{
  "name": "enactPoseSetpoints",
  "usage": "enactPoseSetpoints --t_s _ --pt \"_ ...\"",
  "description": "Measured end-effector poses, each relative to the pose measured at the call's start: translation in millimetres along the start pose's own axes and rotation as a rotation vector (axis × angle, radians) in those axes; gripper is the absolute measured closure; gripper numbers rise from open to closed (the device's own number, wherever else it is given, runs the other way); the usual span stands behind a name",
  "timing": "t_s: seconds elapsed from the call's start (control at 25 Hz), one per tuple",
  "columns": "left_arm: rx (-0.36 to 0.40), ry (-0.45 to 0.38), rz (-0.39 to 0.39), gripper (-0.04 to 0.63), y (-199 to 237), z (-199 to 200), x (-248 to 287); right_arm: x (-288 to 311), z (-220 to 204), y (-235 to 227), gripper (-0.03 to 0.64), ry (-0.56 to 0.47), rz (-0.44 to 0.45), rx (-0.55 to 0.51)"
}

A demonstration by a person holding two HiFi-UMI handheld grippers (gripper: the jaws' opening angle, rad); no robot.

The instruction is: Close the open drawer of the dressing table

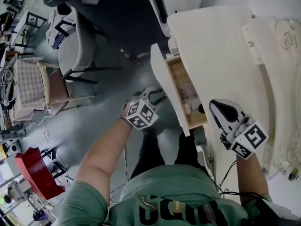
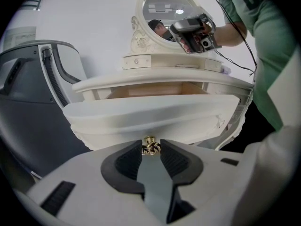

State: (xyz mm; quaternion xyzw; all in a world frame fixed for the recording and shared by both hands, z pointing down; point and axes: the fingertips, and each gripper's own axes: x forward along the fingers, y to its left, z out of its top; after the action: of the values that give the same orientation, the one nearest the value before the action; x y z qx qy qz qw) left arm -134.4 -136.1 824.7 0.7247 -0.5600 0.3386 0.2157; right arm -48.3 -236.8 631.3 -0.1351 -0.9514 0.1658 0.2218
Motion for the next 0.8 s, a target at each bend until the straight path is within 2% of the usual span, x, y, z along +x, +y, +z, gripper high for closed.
enactPoseSetpoints --t_s 0.8 --pt "0.027 -0.011 -0.025 0.466 -2.3 21.9 22.9 -15.4 -6.4 -17.3 0.605 -0.024 -0.027 0.029"
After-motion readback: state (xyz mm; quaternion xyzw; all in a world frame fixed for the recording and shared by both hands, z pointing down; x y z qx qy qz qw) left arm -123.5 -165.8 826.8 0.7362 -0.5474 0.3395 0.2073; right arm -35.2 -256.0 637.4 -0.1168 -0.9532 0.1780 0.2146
